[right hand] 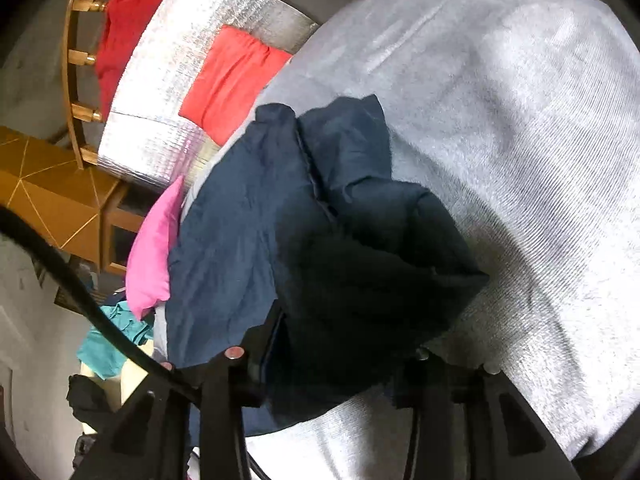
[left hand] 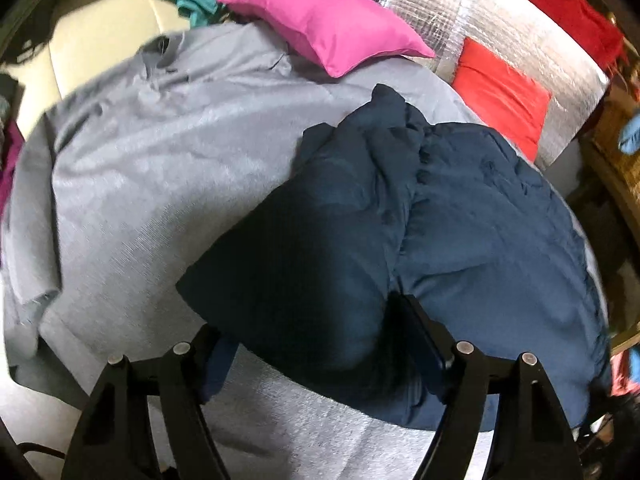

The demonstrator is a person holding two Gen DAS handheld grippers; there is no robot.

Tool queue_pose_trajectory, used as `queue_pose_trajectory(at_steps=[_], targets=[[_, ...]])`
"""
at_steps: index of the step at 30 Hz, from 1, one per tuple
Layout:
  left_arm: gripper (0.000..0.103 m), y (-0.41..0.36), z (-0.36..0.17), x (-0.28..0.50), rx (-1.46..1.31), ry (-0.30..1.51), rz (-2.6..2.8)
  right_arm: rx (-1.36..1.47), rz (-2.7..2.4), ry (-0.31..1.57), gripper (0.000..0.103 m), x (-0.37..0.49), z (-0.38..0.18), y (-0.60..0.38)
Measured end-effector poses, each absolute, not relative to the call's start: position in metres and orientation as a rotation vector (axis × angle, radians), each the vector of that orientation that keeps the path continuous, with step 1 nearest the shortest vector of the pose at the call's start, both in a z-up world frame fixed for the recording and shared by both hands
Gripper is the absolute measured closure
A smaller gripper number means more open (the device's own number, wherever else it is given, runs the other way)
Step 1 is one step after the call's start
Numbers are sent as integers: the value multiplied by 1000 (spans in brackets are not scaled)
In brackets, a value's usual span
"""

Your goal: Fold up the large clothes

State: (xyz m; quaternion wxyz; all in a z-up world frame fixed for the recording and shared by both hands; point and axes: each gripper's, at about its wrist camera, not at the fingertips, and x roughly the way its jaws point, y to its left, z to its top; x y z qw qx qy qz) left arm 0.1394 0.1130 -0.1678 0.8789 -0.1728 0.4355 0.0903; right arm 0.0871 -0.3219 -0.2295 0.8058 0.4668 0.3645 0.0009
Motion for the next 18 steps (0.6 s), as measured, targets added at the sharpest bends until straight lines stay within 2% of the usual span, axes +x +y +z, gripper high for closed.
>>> queue_pose_trajectory(at_steps=[6, 9, 13, 18], targets=[[25, 102, -159, 133, -233, 881, 216, 1112, -54, 741, 41, 72, -238, -348], [25, 99, -159, 133, -204, 877, 224, 1108, -56, 740, 41, 74, -240, -347], [25, 98, -158, 132, -182, 873, 228, 954, -75, 725, 56, 78, -223, -331], [25, 94, -157, 132, -155, 863, 236, 837, -87, 676, 60, 78, -202, -317]])
